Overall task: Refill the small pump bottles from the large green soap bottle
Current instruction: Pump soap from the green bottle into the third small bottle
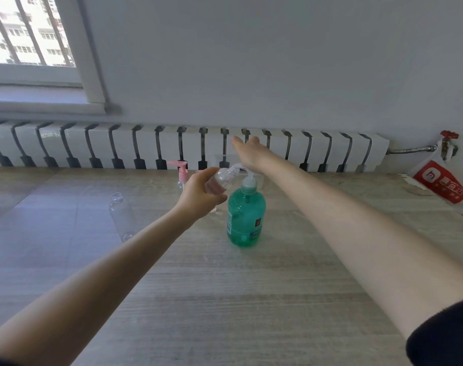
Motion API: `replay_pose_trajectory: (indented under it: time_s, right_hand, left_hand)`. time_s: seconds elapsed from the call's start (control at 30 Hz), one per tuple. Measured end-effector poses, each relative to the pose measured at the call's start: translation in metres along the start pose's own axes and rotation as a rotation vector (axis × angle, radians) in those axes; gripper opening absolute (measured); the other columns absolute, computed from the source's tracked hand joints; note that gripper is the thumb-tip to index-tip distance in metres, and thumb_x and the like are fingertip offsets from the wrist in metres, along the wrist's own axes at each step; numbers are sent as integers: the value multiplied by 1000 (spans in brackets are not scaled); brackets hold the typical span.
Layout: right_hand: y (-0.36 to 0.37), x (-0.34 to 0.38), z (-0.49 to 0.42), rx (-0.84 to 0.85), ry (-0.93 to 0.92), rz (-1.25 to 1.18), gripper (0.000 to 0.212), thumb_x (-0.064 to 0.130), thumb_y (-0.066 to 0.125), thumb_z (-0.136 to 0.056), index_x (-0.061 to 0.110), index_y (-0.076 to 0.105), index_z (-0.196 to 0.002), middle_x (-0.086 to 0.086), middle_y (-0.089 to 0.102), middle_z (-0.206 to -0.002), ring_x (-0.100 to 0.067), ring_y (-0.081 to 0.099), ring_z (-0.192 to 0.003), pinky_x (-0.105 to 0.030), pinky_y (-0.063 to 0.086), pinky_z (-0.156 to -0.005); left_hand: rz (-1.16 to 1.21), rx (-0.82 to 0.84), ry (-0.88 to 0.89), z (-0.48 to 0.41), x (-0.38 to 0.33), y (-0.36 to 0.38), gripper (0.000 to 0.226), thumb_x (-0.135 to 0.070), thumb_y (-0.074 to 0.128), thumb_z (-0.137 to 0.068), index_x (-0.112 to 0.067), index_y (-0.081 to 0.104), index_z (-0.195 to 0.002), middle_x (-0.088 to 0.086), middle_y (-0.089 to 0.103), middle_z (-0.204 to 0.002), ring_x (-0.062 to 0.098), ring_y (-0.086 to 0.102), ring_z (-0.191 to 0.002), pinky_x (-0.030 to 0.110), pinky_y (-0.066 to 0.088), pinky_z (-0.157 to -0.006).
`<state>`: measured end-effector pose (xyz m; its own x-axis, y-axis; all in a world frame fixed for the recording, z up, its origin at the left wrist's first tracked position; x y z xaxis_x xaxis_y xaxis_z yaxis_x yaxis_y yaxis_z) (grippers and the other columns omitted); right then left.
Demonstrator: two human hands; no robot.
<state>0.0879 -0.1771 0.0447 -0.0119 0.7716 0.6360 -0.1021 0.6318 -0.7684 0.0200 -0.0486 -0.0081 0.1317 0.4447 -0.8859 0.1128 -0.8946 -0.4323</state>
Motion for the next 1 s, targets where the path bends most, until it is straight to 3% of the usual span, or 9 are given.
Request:
replay_pose_trajectory:
  time_s: [0.53,0.67,0.8,1.0]
  right_hand:
    - [1,0,0,7,8,65,76,60,20,-95,13,2,-152,-14,13,-157,-34,24,-140,-45,25,-111]
    - [5,-1,1,8,3,79,73,59,20,-95,14,6,-151,-16,15,-156,-36,28,-138,-47,28,-109]
    - [10,-5,-1,3,4,96,72,61,21,-93,17,11,-150,-16,19,-154,-36,33,-134,-48,33,-107]
    - [11,-5,1,-2,-8,101,74,62,20,-93,17,11,-151,-16,19,-154,-35,32,-135,-48,33,-107]
  left_hand:
    - [-3,-11,16,0,-5,-4,67,-1,72,-77,-13,46,-138,4,56,-127,20,54,-115,41,45,-102]
    - [-15,2,27,1,-6,-1,62,1,71,-78,-13,49,-135,-2,57,-118,15,56,-107,31,46,-94]
    - [-23,3,9,1,-1,1,67,-1,73,-76,-15,47,-136,6,54,-129,21,54,-115,42,46,-102]
    - [-33,2,14,2,-1,1,65,-1,72,-78,-13,47,-136,6,54,-130,21,52,-118,42,44,-103]
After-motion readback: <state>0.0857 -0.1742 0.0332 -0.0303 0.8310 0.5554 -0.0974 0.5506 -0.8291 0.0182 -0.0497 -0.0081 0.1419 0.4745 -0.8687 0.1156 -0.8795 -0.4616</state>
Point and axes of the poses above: each hand's wrist, its own z-axis away from the middle knuckle, its own y-axis out of the palm, x = y × z, the point moved 4 cm from there along -z, towards the middle knuckle
